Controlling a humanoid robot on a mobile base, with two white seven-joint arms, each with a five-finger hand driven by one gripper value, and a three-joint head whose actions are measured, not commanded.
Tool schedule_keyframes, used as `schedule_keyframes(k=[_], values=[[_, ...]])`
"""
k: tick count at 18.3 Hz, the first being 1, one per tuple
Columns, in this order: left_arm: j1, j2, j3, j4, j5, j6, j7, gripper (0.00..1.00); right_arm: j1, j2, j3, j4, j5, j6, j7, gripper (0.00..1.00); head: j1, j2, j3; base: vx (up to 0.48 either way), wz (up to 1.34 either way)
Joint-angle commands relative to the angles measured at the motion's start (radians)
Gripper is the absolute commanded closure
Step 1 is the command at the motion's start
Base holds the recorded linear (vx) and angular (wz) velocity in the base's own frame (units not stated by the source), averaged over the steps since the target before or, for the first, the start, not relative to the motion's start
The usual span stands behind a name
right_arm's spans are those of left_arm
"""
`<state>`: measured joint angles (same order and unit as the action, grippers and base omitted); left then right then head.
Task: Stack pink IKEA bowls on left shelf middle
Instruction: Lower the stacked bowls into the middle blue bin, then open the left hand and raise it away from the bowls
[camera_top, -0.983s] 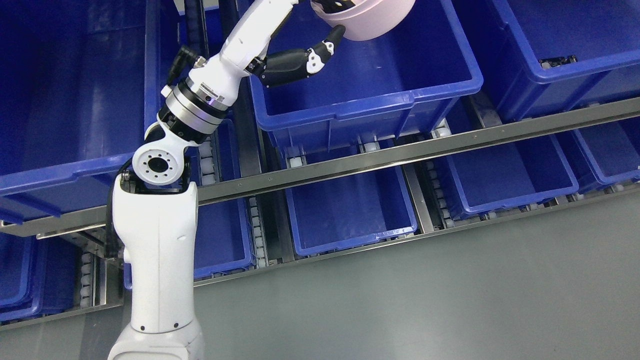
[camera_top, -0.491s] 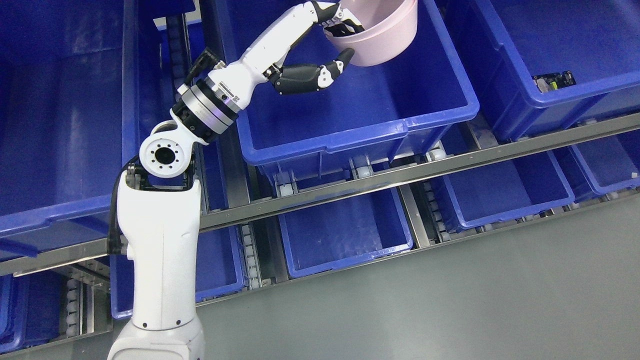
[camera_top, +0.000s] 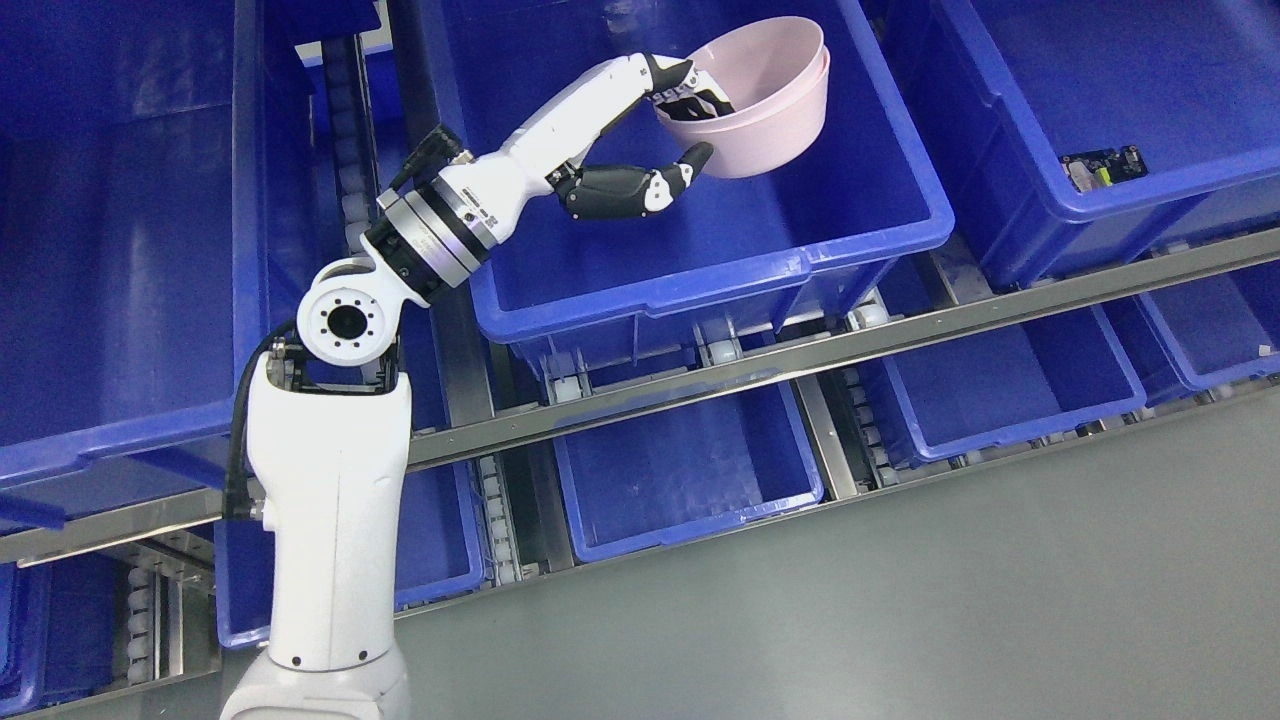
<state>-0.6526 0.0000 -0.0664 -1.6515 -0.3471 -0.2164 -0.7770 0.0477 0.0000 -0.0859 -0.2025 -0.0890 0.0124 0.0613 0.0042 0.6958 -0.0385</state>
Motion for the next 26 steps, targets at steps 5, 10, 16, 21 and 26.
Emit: schedule_keyframes(k=[5, 10, 16, 21, 26], values=[[0.010, 0.017, 0.017, 0.002, -0.027, 0.054, 0.030, 0.40, 0.000, -0.017, 0.000, 0.000, 0.000, 0.000, 0.000, 0.00, 0.0000, 0.000, 0.000, -0.002, 0.00], [0.004, 0.017, 0.043, 0.010, 0.035, 0.057, 0.401, 0.00, 0.000, -0.017, 0.000, 0.000, 0.000, 0.000, 0.000, 0.00, 0.0000, 0.000, 0.000, 0.000, 0.00], [0.066, 0.017, 0.036, 0.002, 0.421, 0.055, 0.795, 0.00, 0.000, -0.017, 0.000, 0.000, 0.000, 0.000, 0.000, 0.00, 0.0000, 0.000, 0.000, 0.001, 0.00], [0.169, 0.017, 0.020, -0.082, 0.422, 0.109, 0.794, 0.00, 0.000, -0.017, 0.000, 0.000, 0.000, 0.000, 0.000, 0.00, 0.0000, 0.000, 0.000, -0.004, 0.00], [0.238, 0.017, 0.028, -0.114, 0.421, 0.103, 0.792, 0.00, 0.000, -0.017, 0.000, 0.000, 0.000, 0.000, 0.000, 0.00, 0.0000, 0.000, 0.000, -0.038, 0.00]])
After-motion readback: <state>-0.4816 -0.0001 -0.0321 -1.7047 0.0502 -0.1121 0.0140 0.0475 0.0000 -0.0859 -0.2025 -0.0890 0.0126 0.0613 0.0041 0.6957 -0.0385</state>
